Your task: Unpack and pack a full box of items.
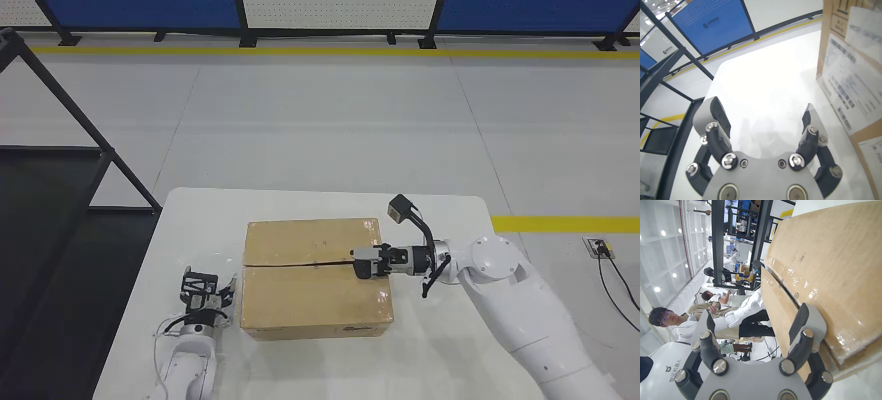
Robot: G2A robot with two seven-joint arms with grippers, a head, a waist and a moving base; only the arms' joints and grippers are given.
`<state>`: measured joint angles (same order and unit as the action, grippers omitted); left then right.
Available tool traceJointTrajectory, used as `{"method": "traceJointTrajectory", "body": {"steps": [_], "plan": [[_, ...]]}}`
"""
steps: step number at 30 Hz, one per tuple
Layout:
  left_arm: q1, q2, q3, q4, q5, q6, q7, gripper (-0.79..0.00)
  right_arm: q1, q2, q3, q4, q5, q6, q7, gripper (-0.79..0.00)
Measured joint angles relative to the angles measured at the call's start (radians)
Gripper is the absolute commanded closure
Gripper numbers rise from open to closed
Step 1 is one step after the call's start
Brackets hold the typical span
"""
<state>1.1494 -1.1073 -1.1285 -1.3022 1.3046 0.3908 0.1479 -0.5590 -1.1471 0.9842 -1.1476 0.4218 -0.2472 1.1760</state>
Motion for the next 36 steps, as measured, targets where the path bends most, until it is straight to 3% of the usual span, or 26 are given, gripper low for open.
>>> {"method": "traceJointTrajectory", "body": {"steps": [8,12,17,22,29,36], "plan": [[-0.007,-0.015,-0.040,0.032,-0.055,0.030,-0.030,-0.785,0.005,-0.004,-0.002,0.004,-0.001,0.004,0.005,-0.785],[0.009,-0.017,-0.067,0.014,-0.093,-0.022,-0.033,-0.785,0.008,-0.005,-0.003,0.008,-0.002,0.002,0.007,-0.785],[0.104,-0.001,-0.177,-0.074,-0.182,-0.148,0.064,-0.785,0.009,-0.006,-0.001,0.015,-0.005,0.002,0.009,-0.785],[0.206,0.022,-0.296,-0.168,-0.168,-0.248,0.047,-0.785,0.017,-0.010,-0.005,0.021,-0.002,0.003,0.013,-0.785],[0.321,0.043,-0.433,-0.270,-0.133,-0.326,-0.027,-0.785,0.037,-0.020,-0.022,0.041,0.001,0.000,0.020,-0.785],[0.365,0.043,-0.492,-0.294,-0.132,-0.317,-0.067,-0.785,0.052,-0.027,-0.031,0.054,0.001,0.000,0.025,-0.785]]}}
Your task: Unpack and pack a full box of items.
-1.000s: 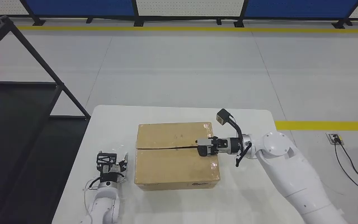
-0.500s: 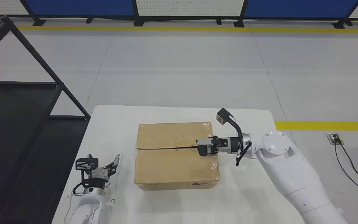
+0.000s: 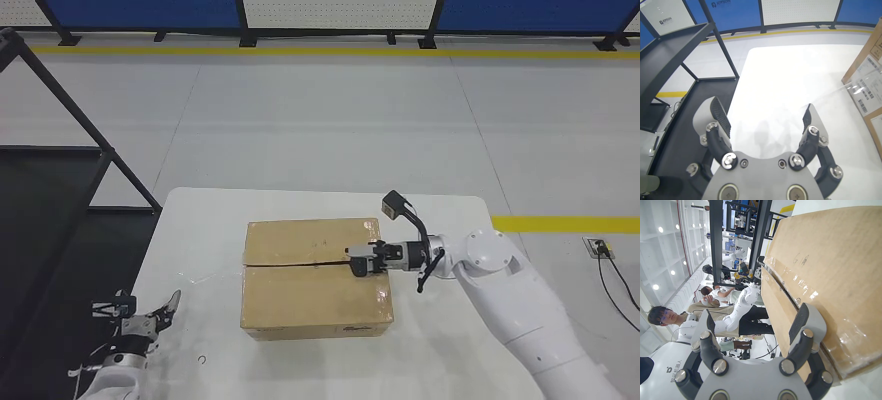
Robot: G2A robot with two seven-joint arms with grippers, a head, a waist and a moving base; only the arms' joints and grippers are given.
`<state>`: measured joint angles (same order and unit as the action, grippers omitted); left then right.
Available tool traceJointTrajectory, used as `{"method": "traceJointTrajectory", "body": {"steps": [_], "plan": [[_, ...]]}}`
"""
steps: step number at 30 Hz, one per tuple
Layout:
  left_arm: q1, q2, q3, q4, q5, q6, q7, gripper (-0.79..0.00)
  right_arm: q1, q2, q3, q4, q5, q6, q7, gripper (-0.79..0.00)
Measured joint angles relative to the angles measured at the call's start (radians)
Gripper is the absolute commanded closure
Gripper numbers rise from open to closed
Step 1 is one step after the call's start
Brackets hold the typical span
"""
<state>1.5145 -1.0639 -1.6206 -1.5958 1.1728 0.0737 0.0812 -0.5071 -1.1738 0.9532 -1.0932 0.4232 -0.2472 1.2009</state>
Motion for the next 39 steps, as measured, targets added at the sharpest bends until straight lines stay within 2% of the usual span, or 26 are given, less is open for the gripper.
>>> {"method": "traceJointTrajectory", "body": {"steps": [7,16,21,27,31,33,36,39], "plan": [[0.037,-0.001,-0.052,-0.026,-0.011,-0.012,-0.014,-0.785,0.010,-0.006,-0.008,0.010,-0.001,-0.003,0.003,-0.785],[0.041,-0.007,-0.110,-0.022,-0.039,0.033,-0.030,-0.785,0.021,-0.013,-0.013,0.025,0.001,-0.007,0.011,-0.785],[0.047,-0.015,-0.145,-0.049,-0.116,0.044,0.009,-0.785,0.024,-0.016,-0.014,0.033,0.003,-0.011,0.015,-0.785],[0.090,-0.022,-0.152,-0.109,-0.321,-0.177,0.010,-0.785,0.027,-0.019,-0.014,0.041,0.003,-0.011,0.017,-0.785],[0.084,-0.028,-0.134,-0.114,-0.507,-0.314,-0.049,-0.785,0.029,-0.021,-0.014,0.044,0.003,-0.011,0.019,-0.785],[0.073,-0.032,-0.121,-0.104,-0.665,-0.384,-0.119,-0.785,0.029,-0.021,-0.013,0.045,0.001,-0.011,0.019,-0.785],[0.057,-0.029,-0.130,-0.083,-0.837,-0.434,-0.249,-0.785,0.028,-0.021,-0.009,0.046,0.000,-0.010,0.018,-0.785],[0.057,-0.028,-0.131,-0.084,-0.837,-0.432,-0.250,-0.785,0.024,-0.020,-0.004,0.046,-0.003,-0.009,0.019,-0.785]]}}
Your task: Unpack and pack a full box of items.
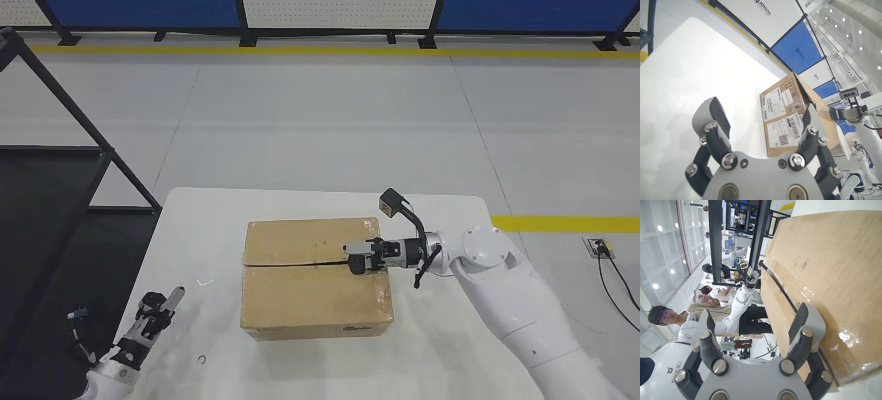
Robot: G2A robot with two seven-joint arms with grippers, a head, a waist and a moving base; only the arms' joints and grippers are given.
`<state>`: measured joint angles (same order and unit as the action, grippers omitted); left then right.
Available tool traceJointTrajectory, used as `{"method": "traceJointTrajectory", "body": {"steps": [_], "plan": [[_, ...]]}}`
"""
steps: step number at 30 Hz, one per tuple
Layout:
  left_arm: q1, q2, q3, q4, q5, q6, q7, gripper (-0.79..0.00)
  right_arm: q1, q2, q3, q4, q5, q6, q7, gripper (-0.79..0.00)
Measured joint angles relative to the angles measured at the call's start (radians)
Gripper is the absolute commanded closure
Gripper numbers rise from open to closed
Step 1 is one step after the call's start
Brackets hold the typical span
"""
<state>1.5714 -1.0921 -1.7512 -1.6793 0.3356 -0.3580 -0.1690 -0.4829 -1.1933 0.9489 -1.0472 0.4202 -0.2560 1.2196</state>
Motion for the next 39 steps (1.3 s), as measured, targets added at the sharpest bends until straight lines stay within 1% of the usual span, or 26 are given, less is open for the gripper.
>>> {"method": "traceJointTrajectory", "body": {"steps": [3,6,7,8,11,13,16,19,20,23,27,29,37,39], "plan": [[0.000,0.000,0.000,0.000,0.007,0.001,0.014,-0.785,-0.003,0.001,0.005,-0.001,-0.002,0.002,0.003,-0.785],[0.002,-0.002,0.009,-0.005,-0.007,-0.001,0.000,-0.785,-0.002,0.000,0.005,-0.001,0.000,0.004,0.005,-0.785],[0.002,-0.004,0.018,-0.009,-0.034,-0.005,-0.026,-0.785,-0.001,-0.001,0.004,-0.001,0.000,0.004,0.006,-0.785],[0.002,-0.004,0.018,-0.010,-0.097,-0.001,-0.074,-0.785,0.000,-0.002,0.002,0.000,0.000,0.004,0.006,-0.785],[-0.004,-0.001,0.010,-0.007,-0.257,0.048,-0.179,-0.785,0.003,-0.005,-0.002,0.006,0.002,0.002,0.009,-0.785],[-0.014,0.002,0.012,0.004,-0.279,0.074,-0.202,-0.785,0.003,-0.005,-0.002,0.012,0.003,-0.001,0.010,-0.785],[-0.023,0.001,0.048,0.013,-0.157,0.092,-0.169,-0.785,0.004,-0.006,0.000,0.023,0.007,-0.005,0.011,-0.785],[-0.032,0.000,0.105,0.005,0.053,0.126,-0.128,-0.785,0.007,-0.009,-0.002,0.028,0.011,-0.007,0.013,-0.785],[-0.038,-0.003,0.137,0.001,0.137,0.147,-0.098,-0.785,0.009,-0.010,-0.004,0.029,0.012,-0.006,0.014,-0.785],[-0.061,-0.010,0.216,0.002,0.322,0.203,-0.023,-0.785,0.013,-0.014,-0.009,0.033,0.013,-0.007,0.015,-0.785],[-0.102,-0.022,0.305,0.035,0.534,0.298,0.096,-0.785,0.013,-0.015,-0.008,0.038,0.013,-0.015,0.017,-0.785],[-0.108,-0.025,0.323,0.044,0.563,0.318,0.123,-0.785,0.010,-0.014,-0.003,0.039,0.012,-0.019,0.017,-0.785],[-0.109,-0.025,0.319,0.043,0.562,0.319,0.123,-0.785,-0.007,-0.008,0.015,0.031,0.009,-0.023,0.016,-0.785],[-0.117,-0.027,0.321,0.050,0.598,0.349,0.141,-0.785,-0.009,-0.007,0.020,0.028,0.008,-0.021,0.017,-0.785]]}}
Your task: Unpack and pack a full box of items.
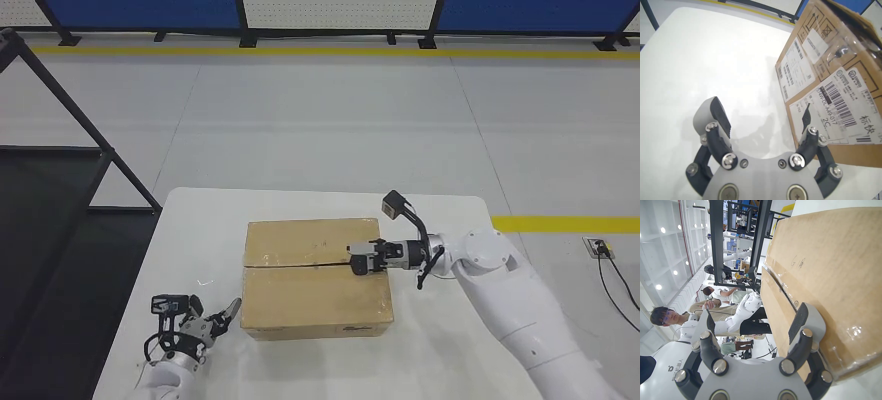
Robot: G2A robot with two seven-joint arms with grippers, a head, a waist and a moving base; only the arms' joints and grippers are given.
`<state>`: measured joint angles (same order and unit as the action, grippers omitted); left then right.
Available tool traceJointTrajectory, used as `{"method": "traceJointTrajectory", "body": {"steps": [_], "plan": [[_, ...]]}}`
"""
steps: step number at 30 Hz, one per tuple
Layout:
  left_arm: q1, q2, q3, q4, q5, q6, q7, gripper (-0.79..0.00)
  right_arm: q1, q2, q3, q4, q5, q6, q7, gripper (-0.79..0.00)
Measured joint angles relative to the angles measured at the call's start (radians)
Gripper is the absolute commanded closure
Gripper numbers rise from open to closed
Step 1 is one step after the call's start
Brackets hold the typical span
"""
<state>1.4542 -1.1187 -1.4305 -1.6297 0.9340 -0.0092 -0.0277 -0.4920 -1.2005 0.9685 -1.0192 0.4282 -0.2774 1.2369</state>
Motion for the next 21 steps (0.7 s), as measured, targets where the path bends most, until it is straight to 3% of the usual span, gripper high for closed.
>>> {"method": "traceJointTrajectory", "body": {"steps": [3,9,21], "plan": [[-0.021,-0.006,0.030,0.019,0.086,0.063,0.038,-0.785,-0.003,0.002,0.005,-0.004,-0.004,0.000,0.001,-0.785],[-0.070,-0.015,0.104,0.090,0.273,0.106,0.098,-0.785,-0.008,0.004,0.013,-0.011,-0.007,0.003,0.004,-0.785],[-0.179,-0.050,0.203,0.219,0.449,0.277,0.172,-0.785,-0.017,0.007,0.025,-0.021,-0.012,0.007,0.005,-0.785]]}}
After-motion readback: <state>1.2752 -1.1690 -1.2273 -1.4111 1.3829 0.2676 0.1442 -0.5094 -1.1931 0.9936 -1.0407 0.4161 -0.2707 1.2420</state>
